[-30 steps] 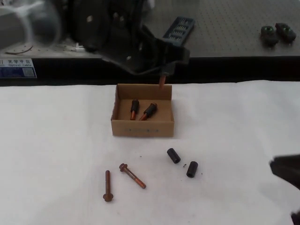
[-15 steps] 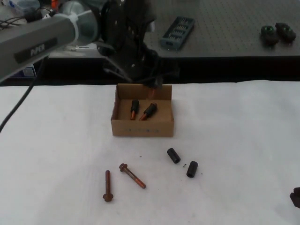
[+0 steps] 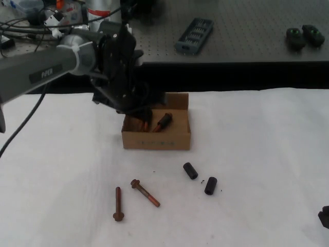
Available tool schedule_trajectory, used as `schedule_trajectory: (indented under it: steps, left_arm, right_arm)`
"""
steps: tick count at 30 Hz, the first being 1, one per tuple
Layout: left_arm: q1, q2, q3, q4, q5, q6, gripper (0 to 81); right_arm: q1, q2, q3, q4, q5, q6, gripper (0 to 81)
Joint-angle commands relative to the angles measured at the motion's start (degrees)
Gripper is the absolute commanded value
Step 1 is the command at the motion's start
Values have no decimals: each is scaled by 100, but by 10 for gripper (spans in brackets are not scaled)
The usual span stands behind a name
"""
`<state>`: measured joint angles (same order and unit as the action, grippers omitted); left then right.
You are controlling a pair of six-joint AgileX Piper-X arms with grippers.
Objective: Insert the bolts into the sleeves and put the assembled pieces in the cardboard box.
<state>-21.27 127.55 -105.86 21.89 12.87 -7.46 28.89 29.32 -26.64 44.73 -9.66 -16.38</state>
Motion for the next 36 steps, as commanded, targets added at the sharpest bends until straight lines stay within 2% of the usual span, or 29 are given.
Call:
schedule_trajectory:
  steps: [1, 16, 25, 27, 32, 33, 36]
  left_arm:
    - [108, 155, -84, -249, -23, 65, 21]
    - [108, 675, -751, -49, -23, 65, 21]
    - [81, 697, -759, 74, -14, 200, 25]
    - [81, 697, -759, 74, 82, 200, 59]
    - [47, 697, -759, 125, 132, 130, 301]
    - [47, 697, -759, 155, 132, 108, 328]
    - [47, 683, -759, 242, 144, 97, 324]
  right_arm:
    - [-31, -48, -11, -3, -31, 32, 37]
    - [-31, -48, -11, -3, -31, 114, 37]
    - [-31, -48, -11, -3, -31, 114, 37]
    - [-31, -48, -11, -3, -31, 114, 37]
    - [-31, -48, -11, -15, -31, 112, 37]
    - [-31, -48, -11, -17, -31, 112, 37]
    - [-31, -48, -11, -58, -31, 112, 37]
